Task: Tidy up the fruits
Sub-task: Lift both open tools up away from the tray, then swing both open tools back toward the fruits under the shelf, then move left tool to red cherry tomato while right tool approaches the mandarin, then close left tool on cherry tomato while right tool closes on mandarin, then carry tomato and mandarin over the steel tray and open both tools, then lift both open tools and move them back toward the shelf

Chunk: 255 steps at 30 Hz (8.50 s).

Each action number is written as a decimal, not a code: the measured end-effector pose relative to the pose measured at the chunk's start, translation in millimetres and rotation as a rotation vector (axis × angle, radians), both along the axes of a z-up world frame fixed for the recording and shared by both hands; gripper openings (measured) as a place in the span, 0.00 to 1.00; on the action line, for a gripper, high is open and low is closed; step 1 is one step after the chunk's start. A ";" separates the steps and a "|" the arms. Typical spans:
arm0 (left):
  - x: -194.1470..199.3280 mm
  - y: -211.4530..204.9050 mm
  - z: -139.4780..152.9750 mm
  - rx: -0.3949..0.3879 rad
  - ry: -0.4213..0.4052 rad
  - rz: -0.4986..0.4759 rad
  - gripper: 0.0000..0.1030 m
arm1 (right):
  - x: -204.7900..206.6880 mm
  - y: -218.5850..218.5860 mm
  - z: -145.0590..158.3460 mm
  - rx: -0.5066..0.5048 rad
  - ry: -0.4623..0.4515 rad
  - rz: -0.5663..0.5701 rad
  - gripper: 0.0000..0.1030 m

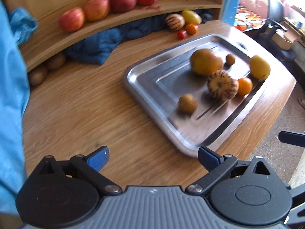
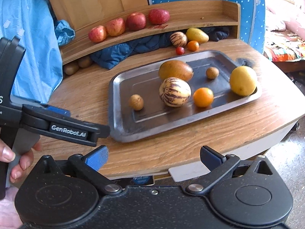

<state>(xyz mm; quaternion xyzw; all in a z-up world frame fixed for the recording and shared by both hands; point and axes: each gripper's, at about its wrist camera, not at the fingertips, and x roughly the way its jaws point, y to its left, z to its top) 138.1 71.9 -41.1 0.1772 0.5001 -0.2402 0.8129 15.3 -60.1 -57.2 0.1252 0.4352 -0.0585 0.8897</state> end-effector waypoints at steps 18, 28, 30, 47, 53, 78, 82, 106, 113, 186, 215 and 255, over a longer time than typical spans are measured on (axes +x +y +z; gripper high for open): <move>28.8 15.0 17.4 0.045 0.034 0.152 0.99 | -0.3 -16.3 22.0 0.018 -0.110 -0.001 0.99; 54.7 -21.0 19.0 0.050 0.039 0.143 0.99 | 0.2 -56.4 22.4 0.031 -0.161 -0.104 0.99; 60.8 -32.1 15.3 0.051 0.026 0.141 0.99 | 5.4 -64.4 20.3 0.019 -0.170 -0.098 0.99; 158.1 -105.5 -4.6 -0.134 0.050 0.141 0.99 | 75.9 -137.0 5.2 -0.027 -0.167 -0.181 0.99; 188.5 -128.5 -16.1 -0.201 0.058 0.096 0.99 | 115.9 -170.1 14.1 -0.035 -0.151 -0.207 0.99; 207.5 -167.4 -43.6 -0.294 0.075 -0.128 0.85 | 263.4 -212.0 -3.2 0.053 -0.011 0.003 0.82; 210.6 -167.2 -42.5 -0.307 0.069 -0.115 0.78 | 280.7 -204.9 -11.9 0.058 0.014 0.071 0.73; 212.3 -181.7 -47.0 -0.268 0.040 -0.160 0.41 | 307.6 -201.1 -33.7 0.063 0.064 0.126 0.38; 214.1 -187.3 -48.2 -0.261 0.044 -0.159 0.28 | 305.4 -202.0 -34.4 0.063 0.054 0.098 0.33; 140.1 -117.8 -0.1 -0.332 0.098 -0.040 0.73 | 149.3 -148.8 15.3 -0.042 -0.067 -0.036 0.70; -1.6 -1.1 19.6 -0.184 0.091 0.151 0.99 | 13.8 -63.4 32.8 0.005 -0.114 0.025 0.99; 208.4 -142.6 -9.0 -0.253 0.005 0.002 0.99 | 246.1 -194.0 26.2 -0.077 -0.052 -0.045 0.99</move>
